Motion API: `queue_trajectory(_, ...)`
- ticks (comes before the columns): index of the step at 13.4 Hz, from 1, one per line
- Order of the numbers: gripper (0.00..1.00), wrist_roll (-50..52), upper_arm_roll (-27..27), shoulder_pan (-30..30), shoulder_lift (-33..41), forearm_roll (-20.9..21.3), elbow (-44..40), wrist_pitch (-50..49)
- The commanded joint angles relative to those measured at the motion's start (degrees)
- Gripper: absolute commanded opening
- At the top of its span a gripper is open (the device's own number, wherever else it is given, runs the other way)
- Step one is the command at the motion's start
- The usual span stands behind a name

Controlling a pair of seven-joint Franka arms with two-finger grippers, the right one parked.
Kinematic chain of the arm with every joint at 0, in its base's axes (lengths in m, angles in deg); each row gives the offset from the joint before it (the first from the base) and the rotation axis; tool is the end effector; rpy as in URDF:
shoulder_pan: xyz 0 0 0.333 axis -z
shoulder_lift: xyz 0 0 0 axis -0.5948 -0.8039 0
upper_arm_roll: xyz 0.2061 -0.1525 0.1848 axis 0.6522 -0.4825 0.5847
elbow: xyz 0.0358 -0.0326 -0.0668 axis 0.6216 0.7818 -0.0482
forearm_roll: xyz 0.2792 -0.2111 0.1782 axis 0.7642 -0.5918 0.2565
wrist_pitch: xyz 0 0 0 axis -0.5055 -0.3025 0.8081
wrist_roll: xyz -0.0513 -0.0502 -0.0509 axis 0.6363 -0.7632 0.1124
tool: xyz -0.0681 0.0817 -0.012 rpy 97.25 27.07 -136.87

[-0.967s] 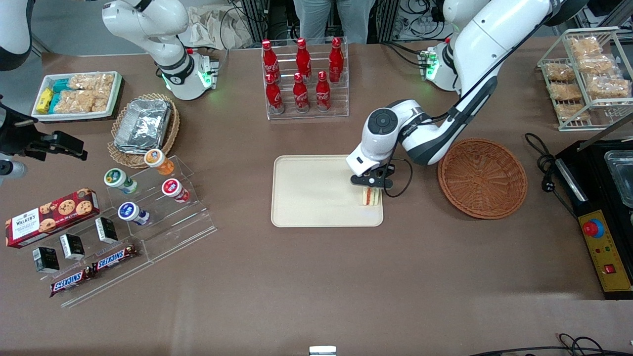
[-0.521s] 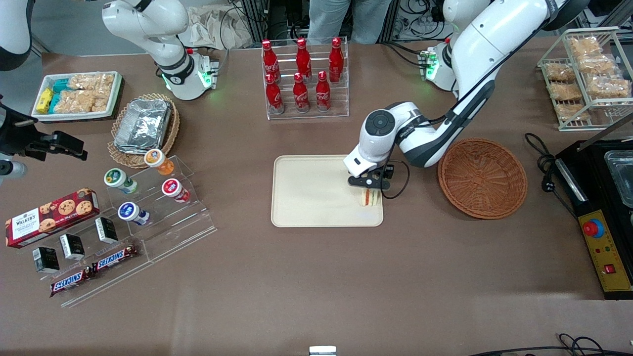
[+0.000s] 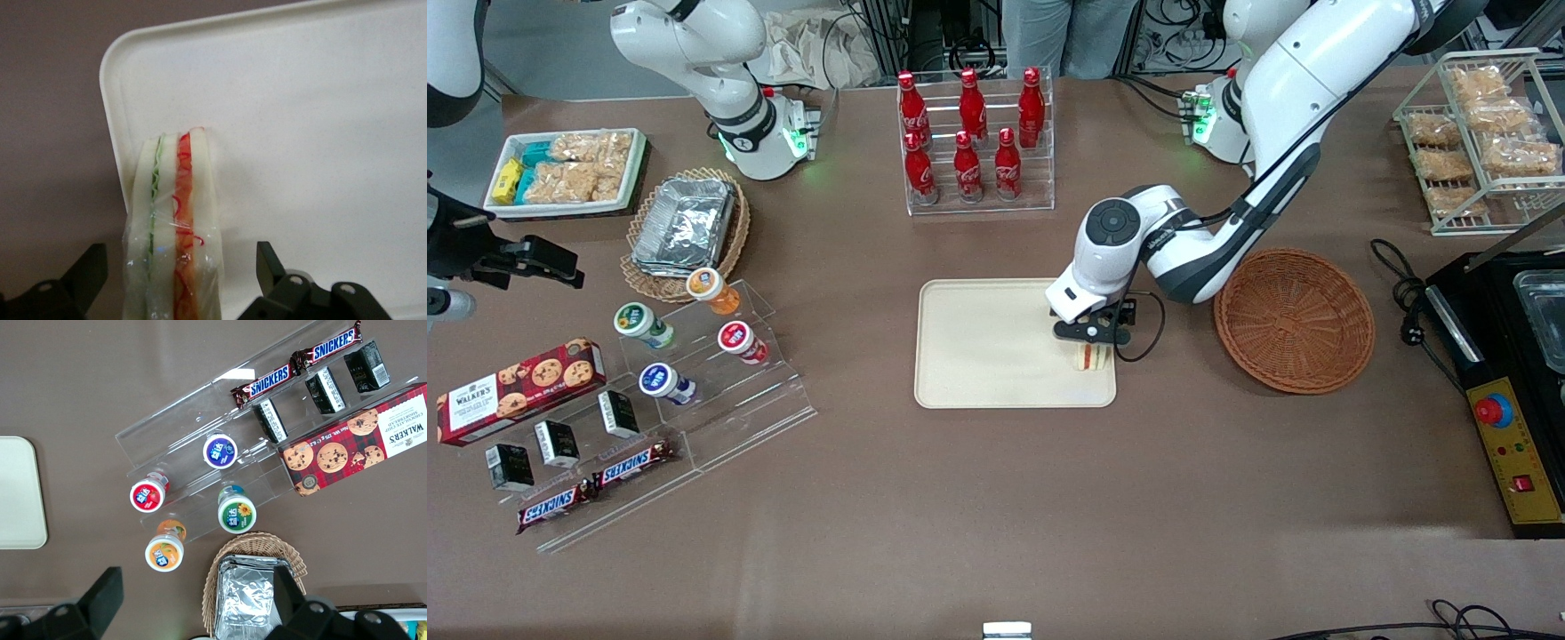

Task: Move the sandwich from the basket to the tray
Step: 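Lower the sandwich onto the tray edge beside the basket, then open the left gripper to release the sandwich on the tray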

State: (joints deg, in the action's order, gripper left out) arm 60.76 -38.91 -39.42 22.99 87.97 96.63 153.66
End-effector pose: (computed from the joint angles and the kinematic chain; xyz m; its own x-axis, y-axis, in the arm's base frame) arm 0.4636 -0.3672 0.2323 0.9875 -0.1513 0.0441 -0.1514 -0.9885 -0.0024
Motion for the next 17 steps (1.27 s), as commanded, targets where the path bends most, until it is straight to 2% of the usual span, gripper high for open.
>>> queue_trajectory(1,1.0,1.4,-0.4,-1.7,4.8,0.3,0.4,-0.3)
queue_trajectory(5,1.0,2.2,-0.5,-3.5,11.4,-5.4,0.2,-1.5)
queue_trajectory(8,0.99,1.8,-0.8,-4.8,12.8,-8.4,-3.0,-6.4)
queue_trajectory(10,0.99,-1.4,-0.8,-5.0,12.8,-9.7,-5.8,-10.1)
queue_trajectory(14,1.0,-12.7,-0.6,-7.4,12.8,-18.3,-13.4,-19.6)
queue_trajectory(17,1.0,-16.1,-0.6,-8.9,12.9,-21.5,-17.3,-24.4)
